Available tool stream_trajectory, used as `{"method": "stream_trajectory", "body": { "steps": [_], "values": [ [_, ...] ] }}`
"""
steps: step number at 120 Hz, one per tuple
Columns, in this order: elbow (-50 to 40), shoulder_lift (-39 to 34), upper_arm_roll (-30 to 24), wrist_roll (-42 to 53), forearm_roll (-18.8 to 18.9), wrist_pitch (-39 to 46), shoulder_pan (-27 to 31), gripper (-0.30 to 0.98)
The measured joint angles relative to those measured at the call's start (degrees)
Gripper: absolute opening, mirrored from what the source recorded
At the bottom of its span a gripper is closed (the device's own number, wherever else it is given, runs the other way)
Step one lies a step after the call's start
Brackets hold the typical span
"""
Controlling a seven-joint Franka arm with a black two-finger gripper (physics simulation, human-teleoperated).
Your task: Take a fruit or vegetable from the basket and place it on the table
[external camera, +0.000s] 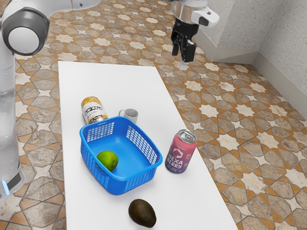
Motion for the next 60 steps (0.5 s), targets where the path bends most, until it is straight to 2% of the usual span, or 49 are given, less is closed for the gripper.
{"method": "stream_trajectory", "body": {
  "steps": [41,60],
  "values": [
    [-0.1,0.4,0.1,2.0,-0.2,-2.2,0.8,0.68],
    [-2.0,4.9,-1.2,6.4,-1.7,-2.7,-0.8,0.68]
  ]
}}
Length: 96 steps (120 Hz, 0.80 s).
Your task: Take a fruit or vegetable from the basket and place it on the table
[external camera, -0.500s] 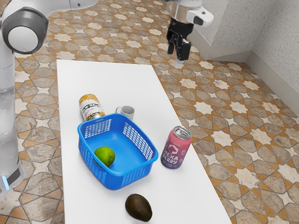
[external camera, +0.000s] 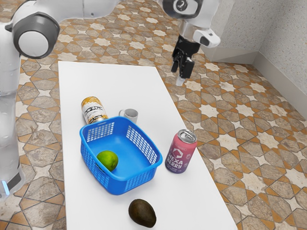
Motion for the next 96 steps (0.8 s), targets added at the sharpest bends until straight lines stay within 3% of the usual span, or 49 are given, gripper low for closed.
{"method": "stream_trajectory", "body": {
  "steps": [34,73,96],
  "values": [
    [-14.8,-3.6,-2.5,8.2,-0.3,3.1,0.1,0.68],
    [-20.8,-7.5,-13.0,14.6,-0.1,6.0,-1.6,0.68],
    [-22.5,-7.9,-15.0,17.1,-0.3,6.4,-7.2,0.68]
  ]
}}
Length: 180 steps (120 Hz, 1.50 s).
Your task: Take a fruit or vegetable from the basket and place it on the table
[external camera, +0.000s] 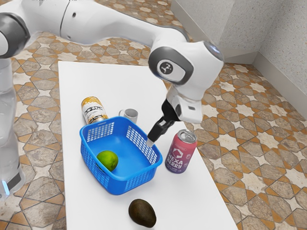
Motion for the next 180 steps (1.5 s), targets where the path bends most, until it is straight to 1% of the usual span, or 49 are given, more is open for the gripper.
{"method": "stream_trajectory", "body": {
  "steps": [23,36,44,52,59,71,79,103,120,136,150,163,180],
  "values": [
    [-1.7,-1.2,0.5,1.8,0.1,0.3,-7.7,0.68],
    [-1.9,-1.5,0.5,2.6,0.1,0.4,-9.4,0.68],
    [-1.9,-1.5,0.5,3.0,0.2,0.4,-8.3,0.68],
    [-2.3,-1.9,0.5,3.4,0.2,0.4,-5.6,0.68],
    [-3.3,-3.0,0.6,3.7,0.2,0.4,-1.8,0.68],
    [-4.7,-4.1,0.5,4.1,0.1,0.5,6.8,0.68],
    [-5.0,-4.3,0.5,4.3,0.1,0.5,9.4,0.68],
    [-5.1,-4.4,0.5,5.0,0.0,0.6,6.5,0.68],
    [-5.2,-4.8,0.4,5.3,0.0,0.8,6.9,0.68],
    [-7.7,-5.4,0.3,5.5,-0.1,1.0,7.0,0.68],
    [-10.8,-7.4,0.5,5.6,-0.6,1.1,7.0,0.68],
    [-15.5,-11.3,0.6,5.7,-1.7,1.9,7.0,0.68],
    [-18.9,-14.2,0.6,5.8,-3.1,2.9,7.0,0.68]
  ]
}}
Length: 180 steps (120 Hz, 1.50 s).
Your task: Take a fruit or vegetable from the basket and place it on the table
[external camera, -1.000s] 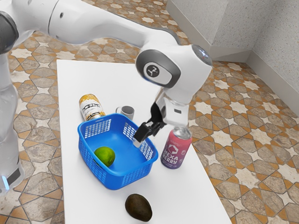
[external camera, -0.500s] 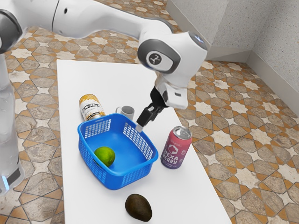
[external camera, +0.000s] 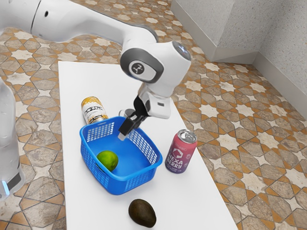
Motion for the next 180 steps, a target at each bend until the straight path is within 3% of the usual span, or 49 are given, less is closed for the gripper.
{"method": "stream_trajectory", "body": {
  "steps": [95,180],
  "values": [
    [-8.0,-2.2,-3.0,0.3,-6.2,5.5,-0.2,0.68],
    [-15.9,-2.5,-4.5,0.3,-8.1,9.6,-0.2,0.68]
  ]
}}
